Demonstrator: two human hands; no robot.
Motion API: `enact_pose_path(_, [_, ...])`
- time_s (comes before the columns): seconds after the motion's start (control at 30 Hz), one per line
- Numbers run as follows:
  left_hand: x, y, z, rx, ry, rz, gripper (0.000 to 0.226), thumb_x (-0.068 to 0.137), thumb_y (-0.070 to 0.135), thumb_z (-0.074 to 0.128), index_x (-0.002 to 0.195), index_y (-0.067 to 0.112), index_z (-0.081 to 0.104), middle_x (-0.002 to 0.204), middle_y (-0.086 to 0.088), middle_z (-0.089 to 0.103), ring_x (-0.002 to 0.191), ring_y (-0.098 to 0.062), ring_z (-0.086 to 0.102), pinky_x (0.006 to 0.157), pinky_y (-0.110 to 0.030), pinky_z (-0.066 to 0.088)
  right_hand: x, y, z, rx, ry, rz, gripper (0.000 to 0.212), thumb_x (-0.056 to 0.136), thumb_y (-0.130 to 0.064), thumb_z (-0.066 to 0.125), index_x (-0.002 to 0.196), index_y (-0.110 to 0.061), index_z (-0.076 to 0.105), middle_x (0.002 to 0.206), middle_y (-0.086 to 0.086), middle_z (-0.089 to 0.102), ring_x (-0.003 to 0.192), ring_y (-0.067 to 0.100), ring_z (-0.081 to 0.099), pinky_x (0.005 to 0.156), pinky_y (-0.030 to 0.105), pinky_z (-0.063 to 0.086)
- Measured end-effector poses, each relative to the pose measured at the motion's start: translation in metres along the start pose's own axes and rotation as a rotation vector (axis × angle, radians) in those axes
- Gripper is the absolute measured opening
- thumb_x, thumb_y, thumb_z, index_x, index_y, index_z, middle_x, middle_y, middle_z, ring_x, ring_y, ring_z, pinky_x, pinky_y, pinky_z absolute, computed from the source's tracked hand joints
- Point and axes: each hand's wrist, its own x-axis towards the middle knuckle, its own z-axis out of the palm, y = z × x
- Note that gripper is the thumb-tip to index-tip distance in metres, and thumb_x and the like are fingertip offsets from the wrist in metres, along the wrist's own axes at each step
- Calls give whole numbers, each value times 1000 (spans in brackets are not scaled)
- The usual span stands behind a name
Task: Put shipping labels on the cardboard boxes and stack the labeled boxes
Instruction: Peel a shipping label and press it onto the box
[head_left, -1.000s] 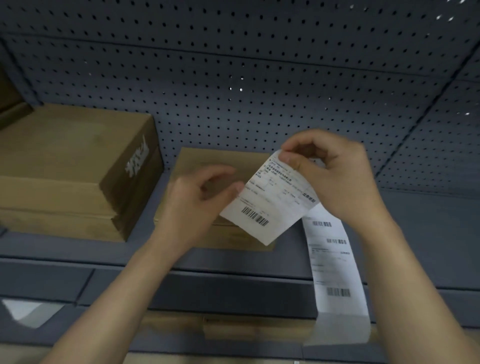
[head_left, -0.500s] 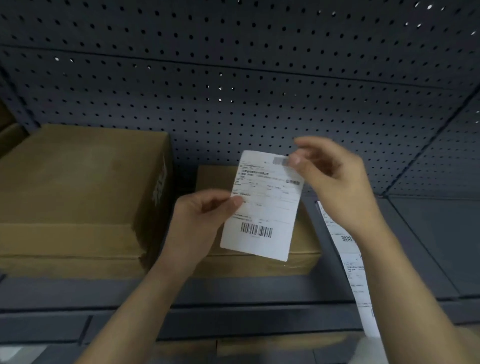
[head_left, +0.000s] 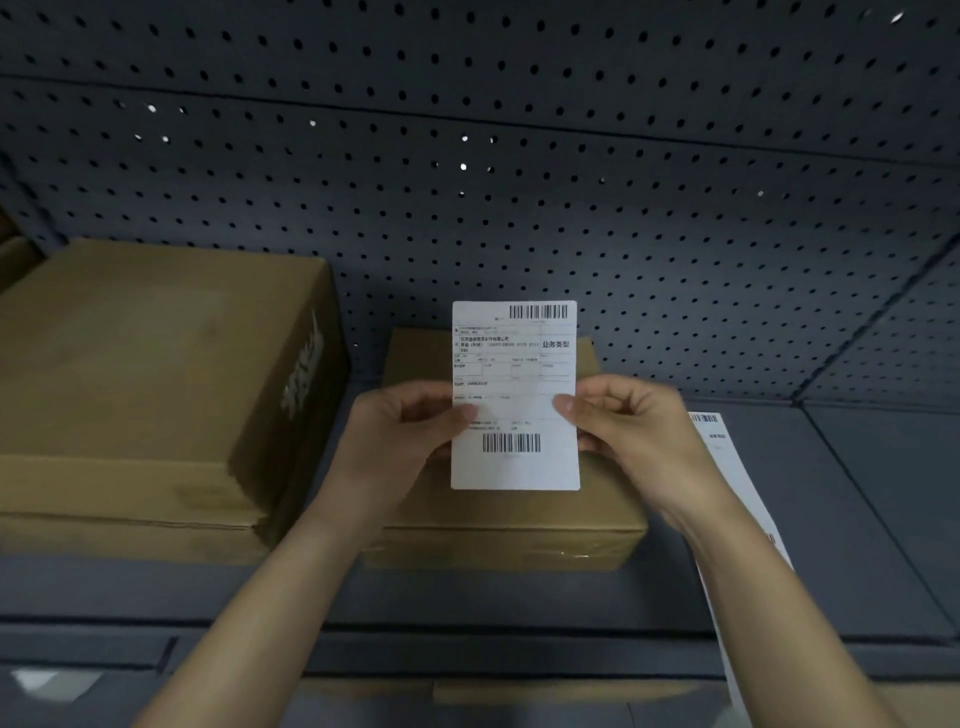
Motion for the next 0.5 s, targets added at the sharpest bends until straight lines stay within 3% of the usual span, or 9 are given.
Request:
enact_pose_path(0.07, [2, 1, -4, 98, -58, -13, 21, 87, 7, 70, 103, 21, 74, 98, 7, 77, 94, -11, 72, 82, -31, 57, 3, 3, -2, -15, -9, 14, 11, 88, -13, 73, 98, -9, 76, 95, 7, 78, 95, 30, 73, 86, 41, 57])
enact_pose_path(0.23, [8, 7, -16, 212, -111, -3, 27, 86, 8, 71, 108, 25, 73, 103, 14, 75, 96, -4, 70, 79, -23, 56, 10, 8, -2, -72, -50, 26, 11, 88, -13, 73, 99, -10, 75, 92, 5, 78, 82, 14, 71, 70, 22, 55])
enact_pose_path(0.37, [9, 10, -16, 249, -125, 50, 28, 86, 4, 70, 101, 28, 73, 93, 13, 77, 89, 0, 71, 72, -13, 54, 14, 8, -2, -78, -49, 26, 11, 88, -14, 74, 98, -12, 75, 93, 3, 78, 84, 13, 71, 71, 23, 55])
enact_pose_path(0.5, [10, 9, -15, 336, -101, 108, 28, 85, 4, 72, 100, 28, 73, 90, 14, 77, 85, 1, 70, 75, -9, 52, 16, 8, -2, -67, -59, 22, 7, 86, -12, 76, 91, -17, 75, 89, 0, 78, 81, 10, 71, 70, 22, 56])
